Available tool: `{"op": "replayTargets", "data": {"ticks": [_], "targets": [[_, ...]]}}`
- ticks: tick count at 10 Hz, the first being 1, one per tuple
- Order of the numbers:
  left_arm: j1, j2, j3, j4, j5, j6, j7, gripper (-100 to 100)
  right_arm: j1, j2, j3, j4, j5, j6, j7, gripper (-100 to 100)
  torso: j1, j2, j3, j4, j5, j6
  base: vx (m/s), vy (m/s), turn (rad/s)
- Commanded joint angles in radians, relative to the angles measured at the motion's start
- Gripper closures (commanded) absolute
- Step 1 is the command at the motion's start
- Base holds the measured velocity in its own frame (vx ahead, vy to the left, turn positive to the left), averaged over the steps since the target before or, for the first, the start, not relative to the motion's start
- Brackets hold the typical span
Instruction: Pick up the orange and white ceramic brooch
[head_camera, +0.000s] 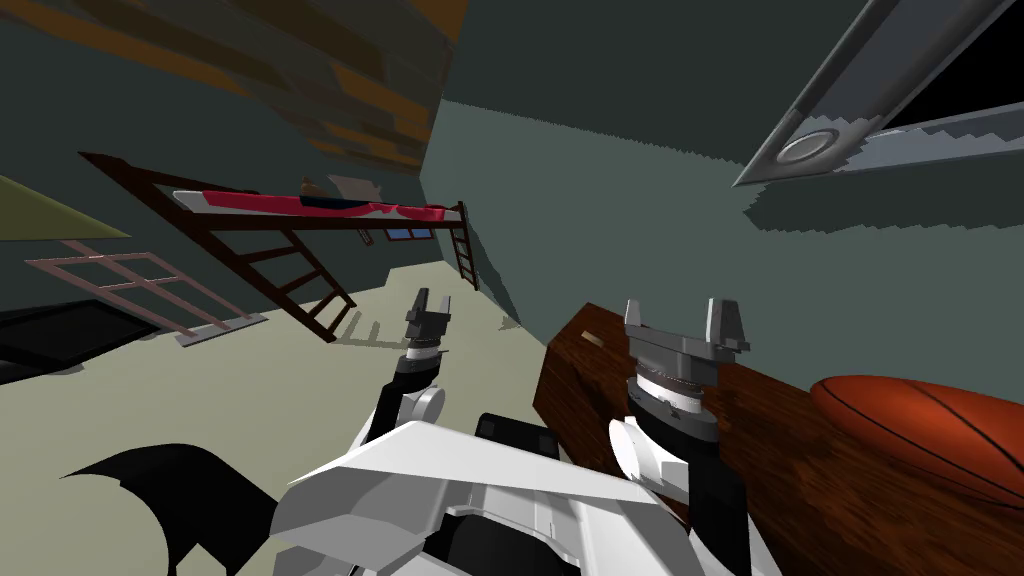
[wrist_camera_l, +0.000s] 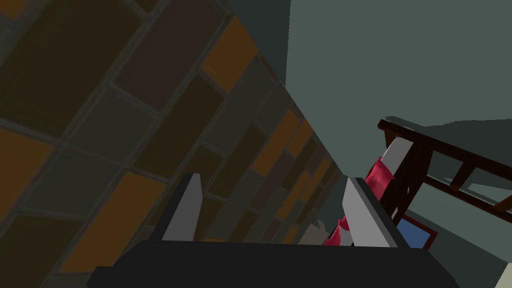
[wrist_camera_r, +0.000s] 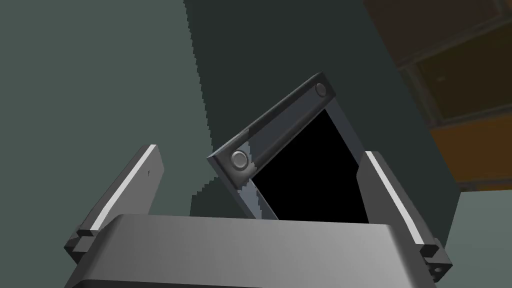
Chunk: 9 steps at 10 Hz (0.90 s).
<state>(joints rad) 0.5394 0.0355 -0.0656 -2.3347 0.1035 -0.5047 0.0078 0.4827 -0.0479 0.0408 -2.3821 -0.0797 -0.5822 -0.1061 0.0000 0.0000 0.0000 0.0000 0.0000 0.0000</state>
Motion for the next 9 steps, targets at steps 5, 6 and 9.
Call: {"op": "replayTargets", "data": {"ticks": [5,6,9], "targets": [[0.000,0.000,0.000,0.000,0.000,0.000,0.000,0,0.020,-0.150,0.126,0.059,0.002,-0.027,0.020,-100,0.016,0.002,0.001,0.001,0.004,0.000,-0.032,0.194,0.028],[0.000,0.000,0.000,0.000,0.000,0.000,0.000,0,0.024,-0.180,0.154,0.077,0.004,-0.033,0.025,-100,0.016,0.003,0.002,0.001,0.004,0.000,-0.034,0.279,0.049],[0.000,0.000,0.000,0.000,0.000,0.000,0.000,0,0.032,-0.256,0.210,0.121,0.012,-0.045,0.037,-100,0.013,0.002,0.001,0.000,0.003,0.000,-0.017,0.202,0.042]]}}
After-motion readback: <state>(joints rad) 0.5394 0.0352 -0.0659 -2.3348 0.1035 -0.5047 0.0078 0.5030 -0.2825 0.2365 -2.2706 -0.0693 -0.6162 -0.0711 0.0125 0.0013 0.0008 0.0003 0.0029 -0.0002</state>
